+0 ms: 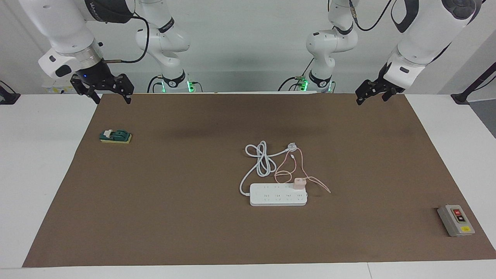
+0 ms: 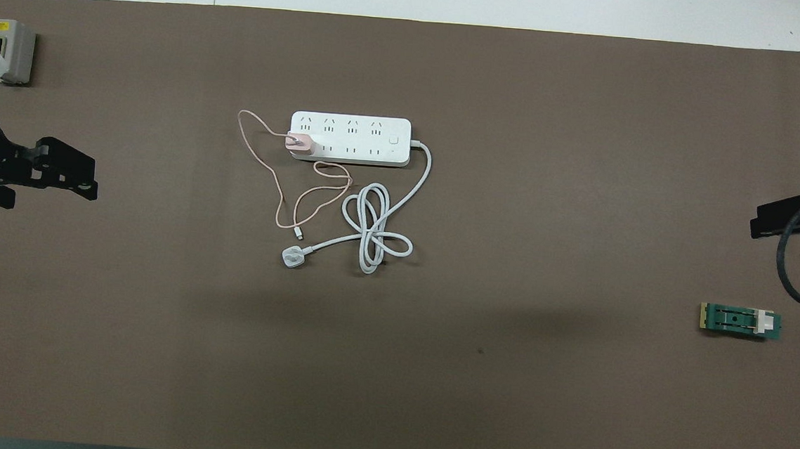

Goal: Plug charger into power strip

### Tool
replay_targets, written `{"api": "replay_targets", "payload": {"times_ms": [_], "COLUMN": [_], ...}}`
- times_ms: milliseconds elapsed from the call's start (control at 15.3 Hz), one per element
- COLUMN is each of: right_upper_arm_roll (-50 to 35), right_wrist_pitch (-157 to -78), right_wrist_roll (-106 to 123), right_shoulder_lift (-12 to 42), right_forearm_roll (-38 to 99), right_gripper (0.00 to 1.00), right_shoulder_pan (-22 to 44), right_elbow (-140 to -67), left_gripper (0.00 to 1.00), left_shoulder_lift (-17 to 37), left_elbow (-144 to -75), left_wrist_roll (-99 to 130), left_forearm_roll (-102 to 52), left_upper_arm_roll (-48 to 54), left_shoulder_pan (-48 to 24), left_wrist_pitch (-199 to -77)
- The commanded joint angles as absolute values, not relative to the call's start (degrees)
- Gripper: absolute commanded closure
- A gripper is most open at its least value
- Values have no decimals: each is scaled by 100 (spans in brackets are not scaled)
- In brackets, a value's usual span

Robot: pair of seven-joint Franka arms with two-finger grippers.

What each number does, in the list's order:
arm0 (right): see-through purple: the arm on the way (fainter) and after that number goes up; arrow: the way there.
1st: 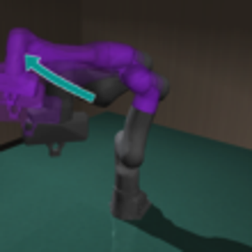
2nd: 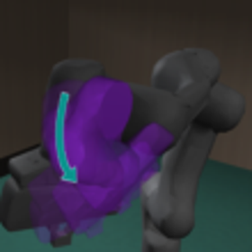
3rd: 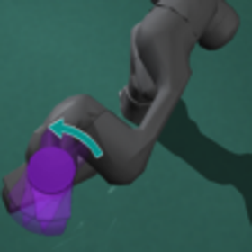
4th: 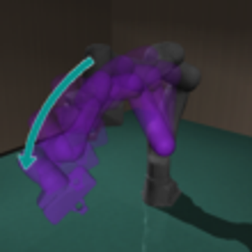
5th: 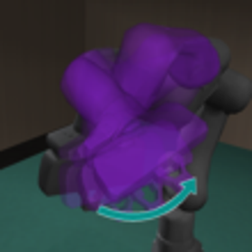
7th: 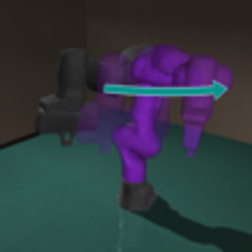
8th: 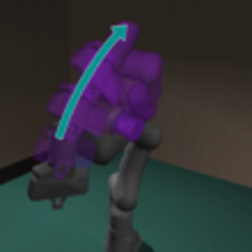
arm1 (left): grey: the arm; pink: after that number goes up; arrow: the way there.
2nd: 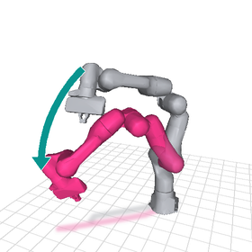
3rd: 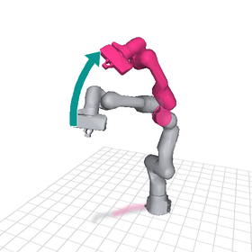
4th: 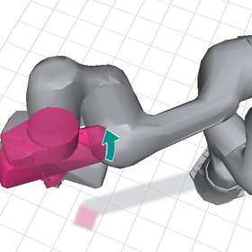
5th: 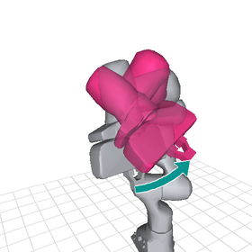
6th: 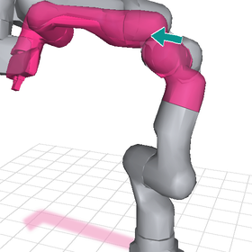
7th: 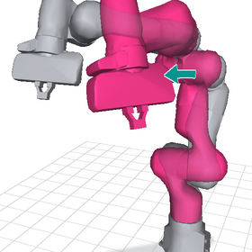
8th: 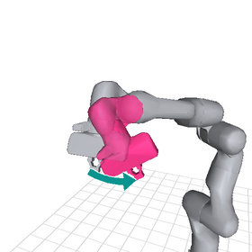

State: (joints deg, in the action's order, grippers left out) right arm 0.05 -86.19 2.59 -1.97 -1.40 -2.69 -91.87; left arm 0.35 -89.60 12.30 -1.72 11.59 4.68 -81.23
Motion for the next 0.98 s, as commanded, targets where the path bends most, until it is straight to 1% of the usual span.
{"api": "replay_targets", "payload": {"times_ms": [0,915], "right_upper_arm_roll": [-53,-62], "right_wrist_pitch": [-8578,-8587], "right_wrist_roll": [176,176], "right_shoulder_lift": [-281,-281], "right_forearm_roll": [-70,-70], "right_gripper": [0,0], "right_shoulder_pan": [-343,-334], "right_elbow": [-9255,-9255], "left_gripper": [0,0], "left_shoulder_lift": [97,9], "left_elbow": [-8956,-8974], "left_wrist_roll": [1169,905], "left_forearm_roll": [-97,-79], "left_upper_arm_roll": [1125,1090], "left_shoulder_pan": [518,475], "left_wrist_pitch": [-8103,-8244]}}
